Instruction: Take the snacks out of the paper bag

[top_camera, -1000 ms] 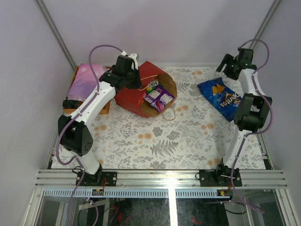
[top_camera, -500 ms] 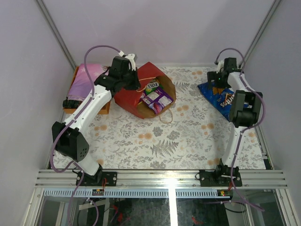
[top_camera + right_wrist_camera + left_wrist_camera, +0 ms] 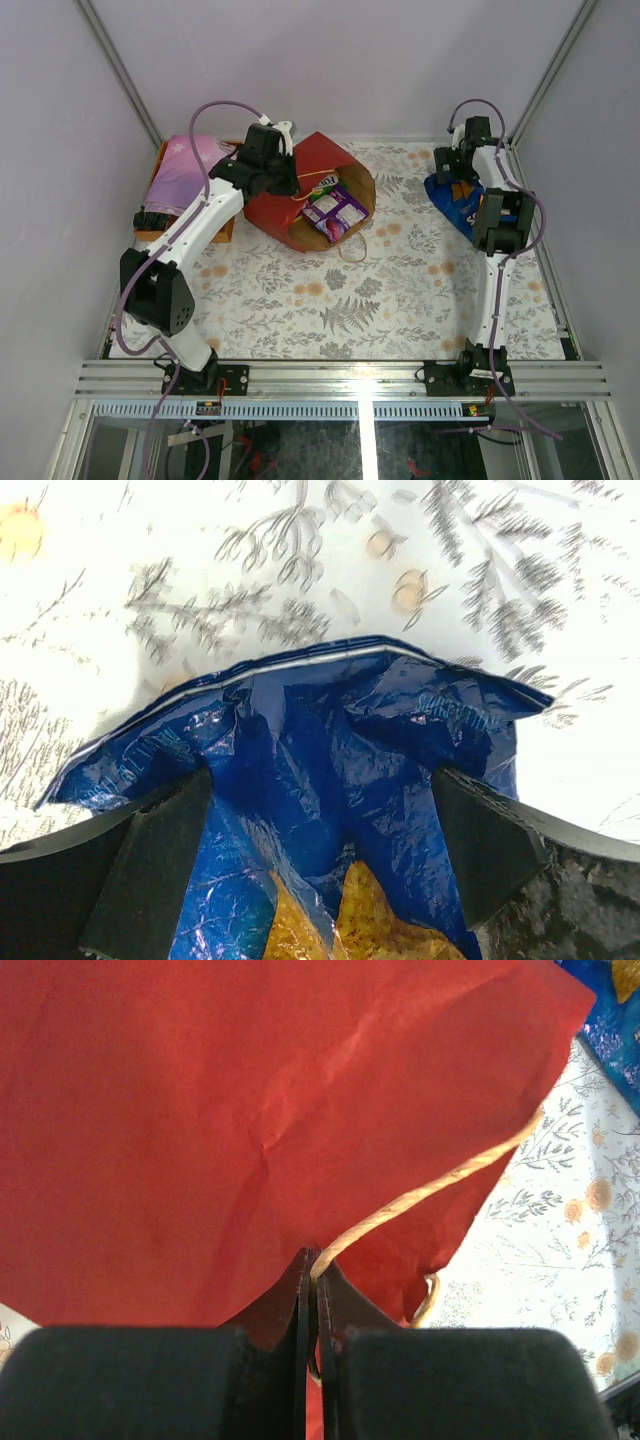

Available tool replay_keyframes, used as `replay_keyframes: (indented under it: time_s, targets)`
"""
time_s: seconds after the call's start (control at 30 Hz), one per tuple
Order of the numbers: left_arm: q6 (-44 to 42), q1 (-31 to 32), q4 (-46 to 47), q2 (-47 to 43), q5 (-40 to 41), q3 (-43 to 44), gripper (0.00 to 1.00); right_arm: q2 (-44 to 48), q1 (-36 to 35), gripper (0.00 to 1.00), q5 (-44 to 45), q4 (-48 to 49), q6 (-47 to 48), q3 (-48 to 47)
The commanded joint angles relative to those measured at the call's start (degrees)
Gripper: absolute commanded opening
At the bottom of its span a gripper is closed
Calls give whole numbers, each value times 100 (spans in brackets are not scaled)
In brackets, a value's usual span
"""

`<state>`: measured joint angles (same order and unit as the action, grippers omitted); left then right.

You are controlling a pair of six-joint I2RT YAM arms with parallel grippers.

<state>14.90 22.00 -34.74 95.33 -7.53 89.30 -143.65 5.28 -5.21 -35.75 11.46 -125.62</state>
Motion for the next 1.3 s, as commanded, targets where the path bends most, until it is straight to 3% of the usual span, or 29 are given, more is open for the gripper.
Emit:
replay_keyframes:
  time_s: [0.0, 0.17, 0.23, 0.4, 0.6, 0.73, 0.8, 0.97, 1.13, 1.27]
  targets:
    - [-145, -76, -93, 249, 116, 306, 0, -721, -20, 99, 1160, -156, -96, -759]
    - [-119, -77, -112, 511, 92, 446, 0, -1477, 79, 99, 1493, -481, -155, -2008]
    - [-118, -73, -119, 616, 62, 522, 0, -1487, 165, 99, 1566, -323, -219, -2084]
    - [-101, -75, -156, 856, -36, 757, 0, -1022, 610, 99, 123, 97, -988, -1892]
    - [-73, -64, -190, 950, -121, 977, 0, 538, 766, 99, -1438, 1428, -1527, -610]
    - [-82, -65, -182, 816, -62, 871, 0, 1354, 1208, 99, -2572, 3014, -2654, 567]
    - [-100, -73, -182, 757, -17, 785, 0, 1415, 1465, 100, -2758, 3409, -3141, 726]
    - [-134, -63, -185, 603, 51, 639, 0, 898, 1789, 80, -2340, 2716, -3235, 174]
    - [-145, -66, -182, 546, 95, 615, 0, 376, 1784, 78, -1784, 2036, -2787, -216]
    - [-129, -64, -182, 582, 57, 637, 0, -256, 1788, 78, -1979, 1465, -2664, -947]
